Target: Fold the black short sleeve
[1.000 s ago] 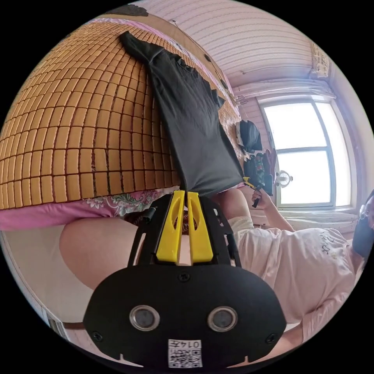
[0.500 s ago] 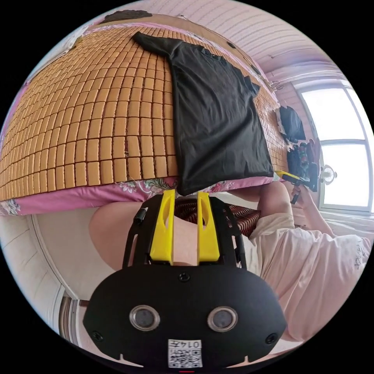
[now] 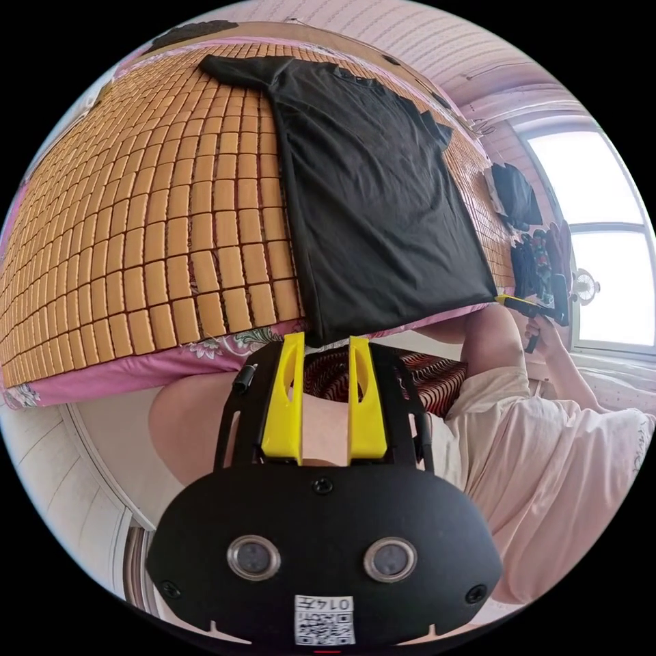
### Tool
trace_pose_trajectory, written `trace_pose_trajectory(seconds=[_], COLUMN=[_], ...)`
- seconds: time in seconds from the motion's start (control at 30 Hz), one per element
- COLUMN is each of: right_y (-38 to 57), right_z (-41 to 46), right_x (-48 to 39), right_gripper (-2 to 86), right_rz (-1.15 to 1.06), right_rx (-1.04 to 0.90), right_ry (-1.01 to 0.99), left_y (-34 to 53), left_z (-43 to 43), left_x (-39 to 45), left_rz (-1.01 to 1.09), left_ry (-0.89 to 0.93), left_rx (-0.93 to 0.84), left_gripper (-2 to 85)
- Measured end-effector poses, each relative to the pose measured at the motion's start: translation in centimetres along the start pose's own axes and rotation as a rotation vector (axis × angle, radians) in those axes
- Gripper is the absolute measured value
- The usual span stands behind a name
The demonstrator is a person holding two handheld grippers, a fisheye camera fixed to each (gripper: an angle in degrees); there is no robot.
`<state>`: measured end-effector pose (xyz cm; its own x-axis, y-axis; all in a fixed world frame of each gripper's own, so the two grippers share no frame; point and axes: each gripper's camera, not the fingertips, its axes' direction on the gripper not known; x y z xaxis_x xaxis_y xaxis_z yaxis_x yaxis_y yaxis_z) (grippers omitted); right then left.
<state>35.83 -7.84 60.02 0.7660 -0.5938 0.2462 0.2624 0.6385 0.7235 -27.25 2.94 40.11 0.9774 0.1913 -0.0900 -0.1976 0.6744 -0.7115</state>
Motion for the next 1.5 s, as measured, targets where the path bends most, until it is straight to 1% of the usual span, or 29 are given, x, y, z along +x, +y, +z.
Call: trace_pose_trajectory(seconds=[0.07,0.17,0.23,0.27,0.3,0.37,0.4,0.7,0.83,1.0,1.17,1.27,1.33,1.37,1.5], right_y=[-0.4,-1.0,-1.5,-1.7,-1.9,-2.1,-2.2,-3.0,-3.5,-3.8,-4.0,-4.9,-7.3,-8.2,-18.4], right_z=[-0.3,-0.9,-1.5,-1.6,-1.9,-2.4,-2.9,-4.9,-4.6,-5.0,-6.8,-9.1,-10.6,-10.8,-9.8], right_x=[-0.6,-1.9,-3.1,-3.4,-3.8,-4.4,-4.8,-7.1,-8.2,-9.5,-10.5,-12.1,-14.9,-15.8,-23.2], right_gripper=[0.4,0.3,0.2,0.2,0.2,0.1,0.1,0.2,0.3,1.1,4.6,6.0,6.1,6.1,6.0], right_rz=[-0.005,-0.032,-0.059,-0.065,-0.073,-0.079,-0.085,-0.102,-0.087,-0.09,-0.092,-0.149,-0.281,-0.321,-0.624], right_rx=[-0.015,-0.033,-0.038,-0.04,-0.042,-0.044,-0.045,-0.115,-0.168,-0.19,-0.187,-0.112,-0.037,-0.025,0.001], right_ry=[0.014,0.036,0.066,0.07,0.067,0.065,0.06,0.032,0.023,0.039,0.117,0.16,0.193,0.195,0.173], left_y=[-0.3,-1.2,-1.8,-2.0,-2.0,-1.9,-1.7,0.8,1.2,1.7,2.9,3.2,2.5,1.6,-4.4], left_z=[0.3,1.4,2.0,2.0,1.9,1.6,1.3,-2.2,-2.0,-1.5,-2.4,-4.6,-6.4,-7.6,-10.3], left_x=[0.1,0.4,0.4,0.4,0.5,0.5,0.6,-0.8,-1.2,-1.3,-1.7,-2.2,-2.7,-3.2,-6.2], left_rz=[0.018,0.05,0.05,0.051,0.076,0.095,0.097,0.061,0.045,0.026,0.042,0.044,0.038,0.026,-0.039], left_ry=[-0.019,-0.073,-0.121,-0.161,-0.14,-0.09,-0.101,-0.002,-0.008,-0.039,-0.055,-0.049,-0.055,-0.06,-0.055], left_rx=[-0.01,-0.07,-0.098,-0.102,-0.089,-0.09,-0.095,-0.073,-0.092,-0.131,-0.147,-0.093,-0.019,0.045,0.265], left_gripper=[10.7,11.5,9.8,6.3,3.2,0.1,-0.5,-1.0,-1.0,-0.4,2.5,4.0,3.8,3.5,3.2])
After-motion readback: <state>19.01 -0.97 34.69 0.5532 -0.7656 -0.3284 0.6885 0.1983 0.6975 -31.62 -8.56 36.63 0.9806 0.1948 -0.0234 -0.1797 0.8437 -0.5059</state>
